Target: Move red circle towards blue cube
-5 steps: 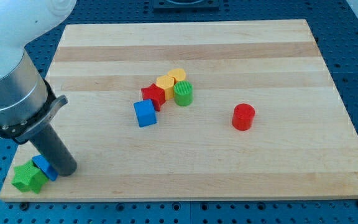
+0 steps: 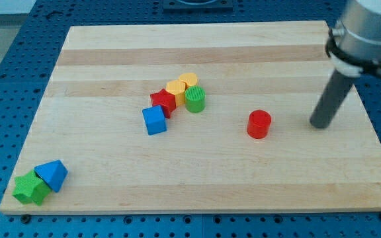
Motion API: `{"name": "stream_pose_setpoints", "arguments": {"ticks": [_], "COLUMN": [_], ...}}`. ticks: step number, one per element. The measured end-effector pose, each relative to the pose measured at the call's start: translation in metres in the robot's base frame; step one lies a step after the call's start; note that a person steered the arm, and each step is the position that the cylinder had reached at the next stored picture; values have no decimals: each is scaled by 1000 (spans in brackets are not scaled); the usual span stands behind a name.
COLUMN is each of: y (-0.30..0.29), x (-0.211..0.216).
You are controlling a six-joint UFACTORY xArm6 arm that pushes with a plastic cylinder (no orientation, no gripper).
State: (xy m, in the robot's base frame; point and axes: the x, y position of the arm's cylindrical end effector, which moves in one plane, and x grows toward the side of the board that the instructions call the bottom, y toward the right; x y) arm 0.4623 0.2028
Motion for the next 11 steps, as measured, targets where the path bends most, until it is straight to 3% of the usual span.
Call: {"name": "stream_pose_setpoints", "arguments": {"ticks": [3,4,6,8,11], "y": [-131,-176,-204,-266,-298], "x": [37,31,-5,36,43]}}
